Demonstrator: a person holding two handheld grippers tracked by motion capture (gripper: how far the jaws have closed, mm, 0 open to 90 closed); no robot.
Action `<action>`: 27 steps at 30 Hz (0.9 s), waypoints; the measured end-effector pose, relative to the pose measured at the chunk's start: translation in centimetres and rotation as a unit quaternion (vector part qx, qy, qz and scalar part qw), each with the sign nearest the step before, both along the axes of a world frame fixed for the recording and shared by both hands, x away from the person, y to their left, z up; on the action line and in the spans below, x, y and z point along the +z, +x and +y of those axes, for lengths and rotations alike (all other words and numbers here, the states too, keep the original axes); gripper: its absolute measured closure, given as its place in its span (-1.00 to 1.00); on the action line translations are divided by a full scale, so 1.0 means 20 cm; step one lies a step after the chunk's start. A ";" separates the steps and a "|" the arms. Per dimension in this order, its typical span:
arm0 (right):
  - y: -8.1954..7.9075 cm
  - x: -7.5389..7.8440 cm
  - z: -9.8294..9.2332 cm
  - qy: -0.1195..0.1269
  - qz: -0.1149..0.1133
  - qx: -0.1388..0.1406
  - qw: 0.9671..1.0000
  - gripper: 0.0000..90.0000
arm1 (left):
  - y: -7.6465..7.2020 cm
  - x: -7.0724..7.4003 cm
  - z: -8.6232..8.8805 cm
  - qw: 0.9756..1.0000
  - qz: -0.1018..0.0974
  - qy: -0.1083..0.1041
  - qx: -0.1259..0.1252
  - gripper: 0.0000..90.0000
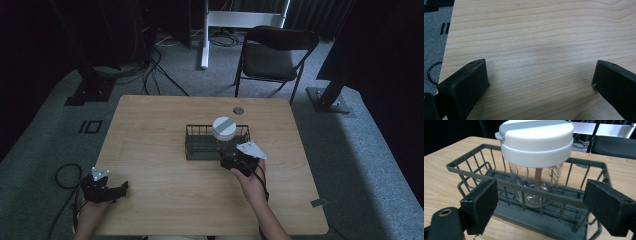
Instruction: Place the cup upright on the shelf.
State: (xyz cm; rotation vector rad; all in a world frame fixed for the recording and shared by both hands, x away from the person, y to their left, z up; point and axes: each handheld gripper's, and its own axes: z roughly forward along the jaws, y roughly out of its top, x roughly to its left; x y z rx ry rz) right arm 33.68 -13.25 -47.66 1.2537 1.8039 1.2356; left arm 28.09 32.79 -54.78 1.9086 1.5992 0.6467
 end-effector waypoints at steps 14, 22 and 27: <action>-0.10 -0.03 -0.10 0.007 -0.001 -0.001 1.000 -0.72 | 0.00 0.00 0.00 1.000 0.000 0.000 0.000 -0.99; -0.12 -0.08 -0.16 0.002 0.011 -0.008 1.000 -0.73 | 0.00 0.00 0.00 1.000 0.000 0.000 0.000 -0.99; -0.12 -0.12 -0.20 -0.003 0.017 -0.017 1.000 -0.73 | 0.00 0.00 0.00 1.000 0.000 0.000 0.000 -0.99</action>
